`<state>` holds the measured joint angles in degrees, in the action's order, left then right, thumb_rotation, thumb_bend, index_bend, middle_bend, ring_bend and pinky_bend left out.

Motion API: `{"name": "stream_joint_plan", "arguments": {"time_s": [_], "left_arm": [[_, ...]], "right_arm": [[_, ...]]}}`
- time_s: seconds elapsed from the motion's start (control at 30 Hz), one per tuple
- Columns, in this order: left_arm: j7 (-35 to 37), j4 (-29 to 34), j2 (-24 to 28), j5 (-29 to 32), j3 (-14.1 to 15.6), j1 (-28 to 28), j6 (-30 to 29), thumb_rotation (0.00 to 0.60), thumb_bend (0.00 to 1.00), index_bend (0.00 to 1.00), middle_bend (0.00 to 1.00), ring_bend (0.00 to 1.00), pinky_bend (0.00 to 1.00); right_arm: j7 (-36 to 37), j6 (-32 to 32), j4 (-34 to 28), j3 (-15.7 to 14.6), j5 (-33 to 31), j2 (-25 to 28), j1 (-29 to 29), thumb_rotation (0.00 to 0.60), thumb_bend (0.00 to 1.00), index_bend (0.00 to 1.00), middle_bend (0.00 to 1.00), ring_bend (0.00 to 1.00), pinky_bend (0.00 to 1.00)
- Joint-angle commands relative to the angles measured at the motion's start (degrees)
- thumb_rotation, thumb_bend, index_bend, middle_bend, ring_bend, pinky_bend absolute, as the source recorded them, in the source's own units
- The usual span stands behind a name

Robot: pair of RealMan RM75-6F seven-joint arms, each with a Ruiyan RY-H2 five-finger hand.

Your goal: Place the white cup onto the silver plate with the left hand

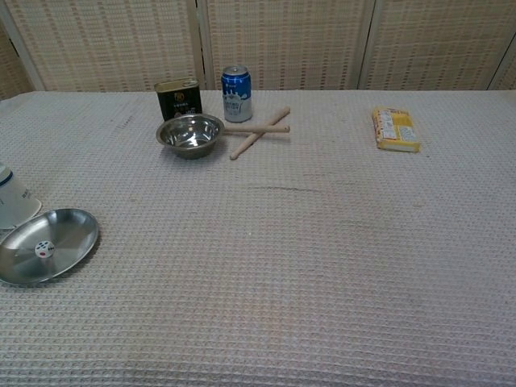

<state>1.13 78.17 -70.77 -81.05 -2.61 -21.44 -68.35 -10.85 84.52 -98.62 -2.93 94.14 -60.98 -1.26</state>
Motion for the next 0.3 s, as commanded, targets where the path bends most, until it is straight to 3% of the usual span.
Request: {"name": "stream_joint_plan", "arguments": {"time_s": [0.03, 0.17, 0.3], "left_arm": [[20.2, 1.2, 1.8, -16.4, 5.9, 8.0, -19.5, 0.600, 0.35, 0.00, 0.00, 0.00, 0.19], [18.9, -4.9, -0.4, -20.7, 7.5, 11.5, -27.1, 0.600, 0.35, 0.00, 0.00, 0.00, 0.09], [16.4, -5.7, -1.2, -21.3, 7.3, 12.4, -29.0, 0.600, 0.35, 0.00, 0.00, 0.00, 0.07]], "right_arm": [[0.3, 0.8, 0.7, 0.1, 0.7, -0.3, 0.1, 0.600, 0.16, 0.00, 0.00, 0.00, 0.00], [0.1, 0.8, 1.0, 0.2, 0.5, -0.6, 0.2, 0.600, 0.15, 0.00, 0.00, 0.00, 0.00], [-0.3, 1.2, 0.8, 0.2, 0.7, -0.6, 0.4, 0.600, 0.16, 0.00, 0.00, 0.00, 0.00]]}}
